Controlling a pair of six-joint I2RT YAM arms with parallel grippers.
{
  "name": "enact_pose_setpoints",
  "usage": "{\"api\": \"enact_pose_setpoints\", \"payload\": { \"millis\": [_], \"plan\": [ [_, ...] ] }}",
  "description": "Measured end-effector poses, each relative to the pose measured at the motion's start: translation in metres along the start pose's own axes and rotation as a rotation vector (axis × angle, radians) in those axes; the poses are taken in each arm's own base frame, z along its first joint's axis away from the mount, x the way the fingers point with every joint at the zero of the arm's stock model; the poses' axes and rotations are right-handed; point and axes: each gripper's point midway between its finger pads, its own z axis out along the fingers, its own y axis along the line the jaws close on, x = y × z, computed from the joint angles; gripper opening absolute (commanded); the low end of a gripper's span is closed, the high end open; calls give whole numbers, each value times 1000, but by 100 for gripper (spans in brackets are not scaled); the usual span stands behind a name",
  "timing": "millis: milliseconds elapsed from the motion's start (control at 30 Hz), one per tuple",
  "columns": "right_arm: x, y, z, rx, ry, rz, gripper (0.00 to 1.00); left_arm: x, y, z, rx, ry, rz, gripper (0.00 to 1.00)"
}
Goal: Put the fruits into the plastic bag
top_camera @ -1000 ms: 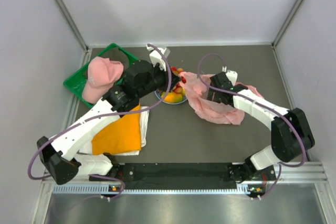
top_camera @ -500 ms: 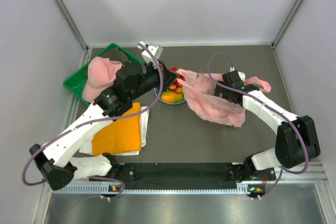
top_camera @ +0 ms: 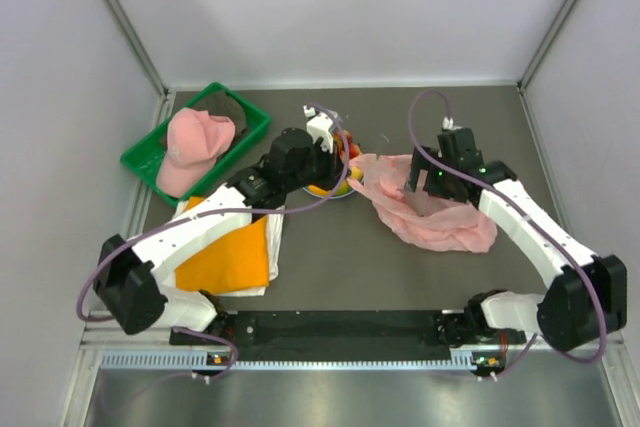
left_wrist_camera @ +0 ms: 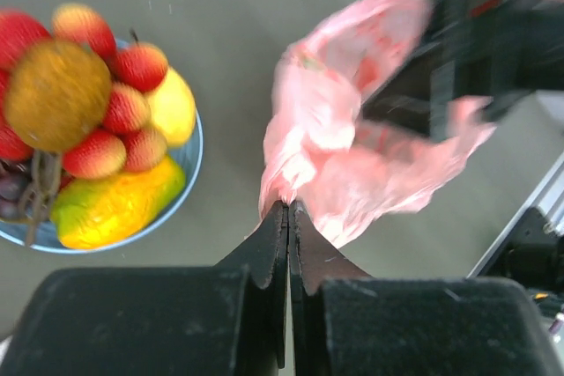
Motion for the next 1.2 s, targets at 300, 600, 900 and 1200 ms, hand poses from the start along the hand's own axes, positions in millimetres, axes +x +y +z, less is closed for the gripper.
{"api": "enact_pose_setpoints", "payload": {
  "millis": [300, 600, 900, 1200],
  "plan": [
    [-24, 25, -69, -179, -123, -19, 99, 46, 18, 27, -37, 114, -23, 0],
    [-22, 41, -117, -333, -198, -49, 99, 43, 16, 29, -21, 95, -25, 0],
    [-1, 18, -116, -195, -163, -82, 98, 46, 33, 28, -79, 105, -33, 0],
    [-1, -10, -127, -62, -204, -103, 99, 42, 76, 17, -159, 116, -75, 0]
  ]
}}
